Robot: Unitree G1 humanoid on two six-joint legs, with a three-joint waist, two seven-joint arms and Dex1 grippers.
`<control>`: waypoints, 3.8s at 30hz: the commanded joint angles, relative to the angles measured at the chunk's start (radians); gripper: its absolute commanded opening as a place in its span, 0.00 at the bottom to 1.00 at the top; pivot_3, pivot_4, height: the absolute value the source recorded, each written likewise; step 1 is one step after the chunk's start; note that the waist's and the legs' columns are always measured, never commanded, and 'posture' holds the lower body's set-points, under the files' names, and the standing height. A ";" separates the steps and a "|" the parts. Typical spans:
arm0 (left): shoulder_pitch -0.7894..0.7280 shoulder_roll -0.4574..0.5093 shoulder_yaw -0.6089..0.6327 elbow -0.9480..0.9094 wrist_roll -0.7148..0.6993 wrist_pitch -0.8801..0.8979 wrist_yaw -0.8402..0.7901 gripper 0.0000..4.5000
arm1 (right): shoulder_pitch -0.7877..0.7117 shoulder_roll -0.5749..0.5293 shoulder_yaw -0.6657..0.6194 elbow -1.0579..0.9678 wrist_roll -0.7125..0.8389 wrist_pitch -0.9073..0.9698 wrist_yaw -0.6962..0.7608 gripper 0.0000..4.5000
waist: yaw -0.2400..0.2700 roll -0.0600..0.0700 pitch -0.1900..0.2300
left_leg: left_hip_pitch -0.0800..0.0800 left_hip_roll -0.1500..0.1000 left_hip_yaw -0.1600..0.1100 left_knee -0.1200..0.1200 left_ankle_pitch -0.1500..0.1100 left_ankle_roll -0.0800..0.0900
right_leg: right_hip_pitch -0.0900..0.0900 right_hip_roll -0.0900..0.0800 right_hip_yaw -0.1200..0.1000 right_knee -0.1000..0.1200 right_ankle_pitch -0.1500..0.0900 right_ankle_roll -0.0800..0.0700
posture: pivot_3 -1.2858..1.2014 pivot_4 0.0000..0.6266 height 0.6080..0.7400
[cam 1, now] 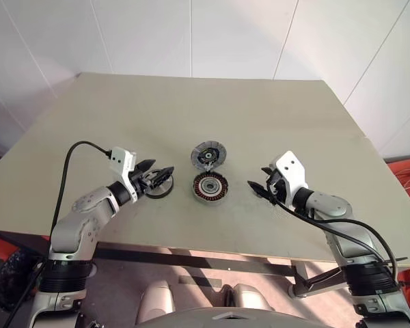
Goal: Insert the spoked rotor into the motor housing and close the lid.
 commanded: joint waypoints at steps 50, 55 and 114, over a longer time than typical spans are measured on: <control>0.006 -0.003 0.012 0.012 0.011 -0.043 -0.015 0.91 | 0.092 0.003 -0.040 -0.009 0.089 0.063 0.043 0.69 | -0.001 0.000 0.000 | 0.000 0.000 0.000 0.000 0.000 0.000 | 0.000 0.000 0.000 0.000 0.000 0.000 | 0.52 0.00 1.00; 0.009 0.000 0.011 0.016 0.013 -0.054 -0.020 0.91 | 0.098 0.004 -0.042 0.001 0.090 0.061 0.044 0.69 | -0.001 0.000 0.000 | 0.000 0.000 0.000 0.000 0.000 0.000 | 0.000 0.000 0.000 0.000 0.000 0.000 | 0.52 0.00 1.00; -0.017 -0.001 0.045 -0.132 -0.037 0.155 0.152 0.92 | -0.178 0.193 0.178 -0.159 0.051 0.359 -0.066 0.12 | -0.001 0.000 0.000 | -0.001 0.002 0.001 0.000 0.003 -0.006 | -0.002 0.002 0.000 0.001 0.000 -0.001 | 0.52 0.00 1.00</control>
